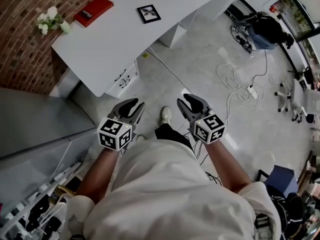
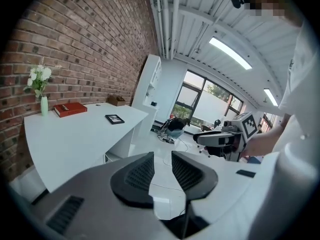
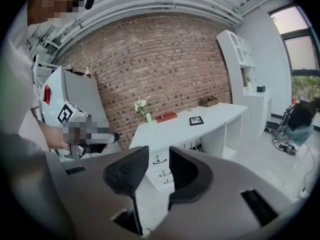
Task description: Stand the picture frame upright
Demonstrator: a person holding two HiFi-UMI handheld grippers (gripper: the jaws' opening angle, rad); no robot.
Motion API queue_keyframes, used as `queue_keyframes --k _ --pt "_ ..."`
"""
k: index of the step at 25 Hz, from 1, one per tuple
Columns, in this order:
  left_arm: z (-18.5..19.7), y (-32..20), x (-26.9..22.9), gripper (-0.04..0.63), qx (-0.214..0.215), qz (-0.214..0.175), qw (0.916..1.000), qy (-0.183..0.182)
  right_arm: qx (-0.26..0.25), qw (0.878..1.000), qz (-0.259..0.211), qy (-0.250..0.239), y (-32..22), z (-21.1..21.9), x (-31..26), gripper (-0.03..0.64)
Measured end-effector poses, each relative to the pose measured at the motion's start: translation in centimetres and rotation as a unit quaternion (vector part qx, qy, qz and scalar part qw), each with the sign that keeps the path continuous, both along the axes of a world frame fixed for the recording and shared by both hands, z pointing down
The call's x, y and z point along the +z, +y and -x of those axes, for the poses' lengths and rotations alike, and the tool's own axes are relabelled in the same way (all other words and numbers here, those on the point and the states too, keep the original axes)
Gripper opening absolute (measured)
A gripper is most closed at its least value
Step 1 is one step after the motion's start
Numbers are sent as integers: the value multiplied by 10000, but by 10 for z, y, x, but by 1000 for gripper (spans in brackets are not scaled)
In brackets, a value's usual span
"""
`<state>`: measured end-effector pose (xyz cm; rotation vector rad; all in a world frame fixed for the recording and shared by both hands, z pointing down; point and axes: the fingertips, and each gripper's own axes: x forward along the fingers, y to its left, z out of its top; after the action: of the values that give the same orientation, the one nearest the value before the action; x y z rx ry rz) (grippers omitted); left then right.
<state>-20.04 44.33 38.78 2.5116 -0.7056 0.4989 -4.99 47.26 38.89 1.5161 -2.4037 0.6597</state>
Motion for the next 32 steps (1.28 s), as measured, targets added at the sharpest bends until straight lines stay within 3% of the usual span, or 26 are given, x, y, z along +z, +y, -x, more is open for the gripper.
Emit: queue_keyframes --k 15,23,32 --pt "-118 -139 -3 92 -801 -10 9963 -323 -739 9970 99 -212 -153 -128 10 129" --pt "-147 -187 5 88 -825 120 9956 -425 -886 9948 343 -370 -207 -143 23 129" --pt "-159 -279 25 84 -811 285 9956 -371 -735 9942 686 -370 -295 -150 39 129"
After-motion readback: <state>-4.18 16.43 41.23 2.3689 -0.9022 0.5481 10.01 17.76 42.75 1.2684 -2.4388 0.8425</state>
